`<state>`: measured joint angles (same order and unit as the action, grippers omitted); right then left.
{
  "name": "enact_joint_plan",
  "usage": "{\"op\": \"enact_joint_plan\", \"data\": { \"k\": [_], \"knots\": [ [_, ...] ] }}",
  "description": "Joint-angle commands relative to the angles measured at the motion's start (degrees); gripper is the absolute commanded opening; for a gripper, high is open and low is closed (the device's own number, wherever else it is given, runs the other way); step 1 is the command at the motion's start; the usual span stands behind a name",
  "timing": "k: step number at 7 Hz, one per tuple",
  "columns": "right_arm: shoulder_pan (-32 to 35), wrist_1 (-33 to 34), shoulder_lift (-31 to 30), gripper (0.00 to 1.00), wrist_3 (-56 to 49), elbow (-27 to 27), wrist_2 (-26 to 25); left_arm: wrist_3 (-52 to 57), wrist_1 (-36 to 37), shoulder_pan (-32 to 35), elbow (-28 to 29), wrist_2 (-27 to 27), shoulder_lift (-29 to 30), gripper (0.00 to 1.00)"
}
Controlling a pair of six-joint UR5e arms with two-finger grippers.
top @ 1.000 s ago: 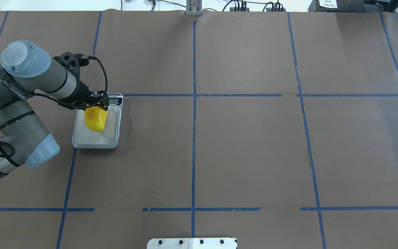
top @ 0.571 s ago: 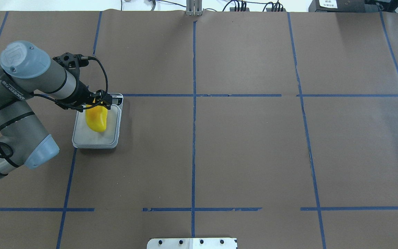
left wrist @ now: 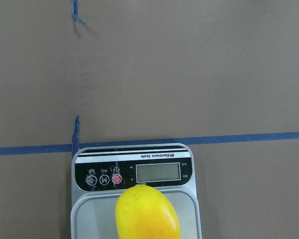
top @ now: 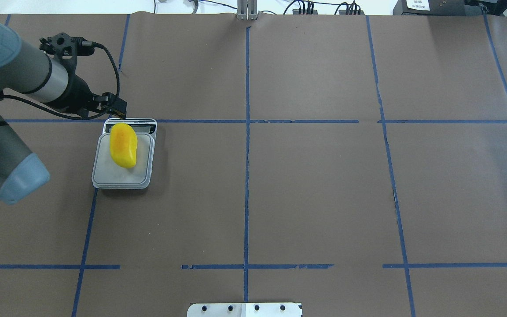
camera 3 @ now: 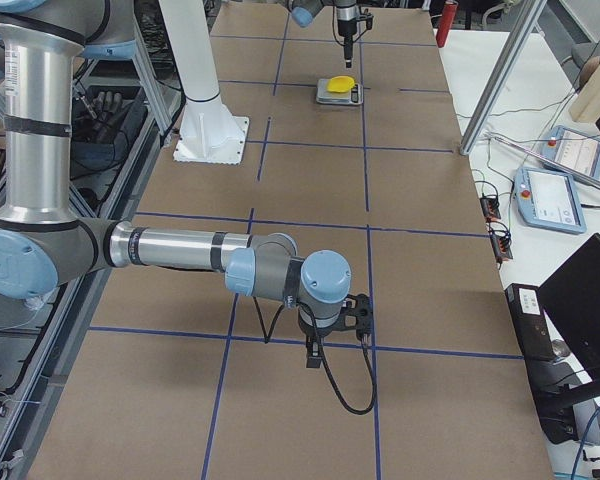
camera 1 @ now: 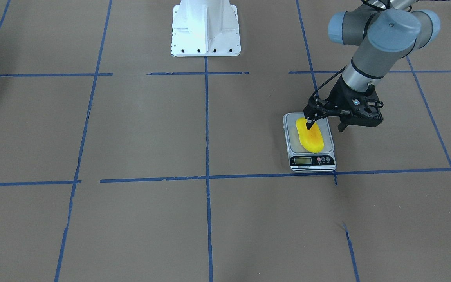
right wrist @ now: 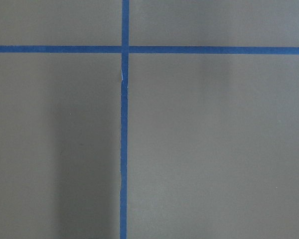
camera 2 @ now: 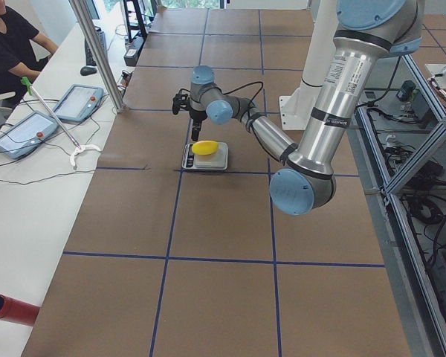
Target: Weigh mango
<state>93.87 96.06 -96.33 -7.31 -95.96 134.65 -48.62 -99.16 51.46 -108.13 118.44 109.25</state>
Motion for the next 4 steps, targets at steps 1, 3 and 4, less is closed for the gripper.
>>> {"op": "enact_joint_plan", "data": {
  "k": [1, 3, 4],
  "knots": [
    [0.0, 0.0, 0.0, 1.0, 0.0, 0.0, 0.0, 21.4, 3.9, 10.8, -1.7, 3.1, -3.3, 1.0],
    [0.0, 0.0, 0.0, 1.0, 0.0, 0.0, 0.0, 40.5, 4.2, 27.0, 3.5, 12.2, -9.2, 1.0],
    [0.0, 0.0, 0.0, 1.0, -0.1, 0.0, 0.0, 49.8, 4.0, 31.6, 7.5, 14.2, -13.0, 1.0]
  ]
}}
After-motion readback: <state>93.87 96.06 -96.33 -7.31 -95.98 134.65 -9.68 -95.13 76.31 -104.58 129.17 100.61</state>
